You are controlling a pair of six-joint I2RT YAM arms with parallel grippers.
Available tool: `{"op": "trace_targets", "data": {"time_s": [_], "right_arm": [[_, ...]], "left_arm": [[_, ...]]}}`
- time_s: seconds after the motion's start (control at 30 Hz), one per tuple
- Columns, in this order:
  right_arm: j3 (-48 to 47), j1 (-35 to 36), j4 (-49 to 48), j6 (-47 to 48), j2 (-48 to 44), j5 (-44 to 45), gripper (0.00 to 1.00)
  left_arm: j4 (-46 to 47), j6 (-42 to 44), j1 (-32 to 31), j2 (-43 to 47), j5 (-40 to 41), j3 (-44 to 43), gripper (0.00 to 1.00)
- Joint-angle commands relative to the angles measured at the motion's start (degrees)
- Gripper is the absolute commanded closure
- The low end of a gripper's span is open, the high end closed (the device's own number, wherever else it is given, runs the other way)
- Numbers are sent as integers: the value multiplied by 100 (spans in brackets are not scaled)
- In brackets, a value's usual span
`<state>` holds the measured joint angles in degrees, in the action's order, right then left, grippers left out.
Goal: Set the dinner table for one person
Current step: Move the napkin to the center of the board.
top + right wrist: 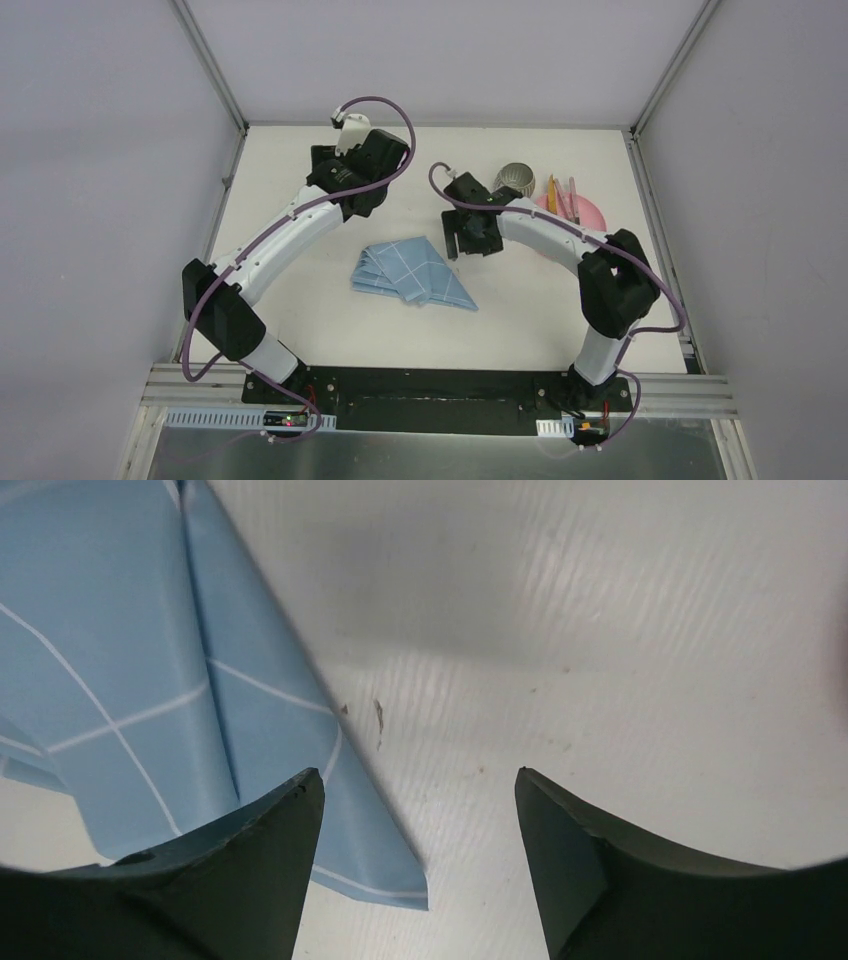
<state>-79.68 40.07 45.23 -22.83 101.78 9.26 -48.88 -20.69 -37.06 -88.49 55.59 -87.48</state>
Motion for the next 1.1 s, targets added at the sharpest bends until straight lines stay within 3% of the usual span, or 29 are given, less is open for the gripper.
{"op": "trace_targets", "data": {"time_s": [0.0,0.23,0.5,0.83,1.0,1.03,1.07], "right_arm": [[400,341,-510,-349,-205,-363,27],[398,961,-641,-529,-419,-373,26],[369,1112,-902,-700,-56,-811,26],[499,1274,-1508,-820,612,-871,27],[494,1340,-1681,-916,800,-1143,36],[483,1349,-1698,-924,820,-1163,40],[468,1360,-1708,-928,848,-1169,51]], "left_arm": [[-303,-261,-52,306,444,-42,30],[-891,-52,-205,701,1216,-975,27],[-990,269,-205,1106,2088,-1474,26],[-1040,44,-205,1497,1903,-870,26],[-1042,-2,-205,1582,1911,-770,26],[-1044,-7,-205,1580,1922,-763,26],[-1042,-13,-205,1580,1928,-747,26]]}}
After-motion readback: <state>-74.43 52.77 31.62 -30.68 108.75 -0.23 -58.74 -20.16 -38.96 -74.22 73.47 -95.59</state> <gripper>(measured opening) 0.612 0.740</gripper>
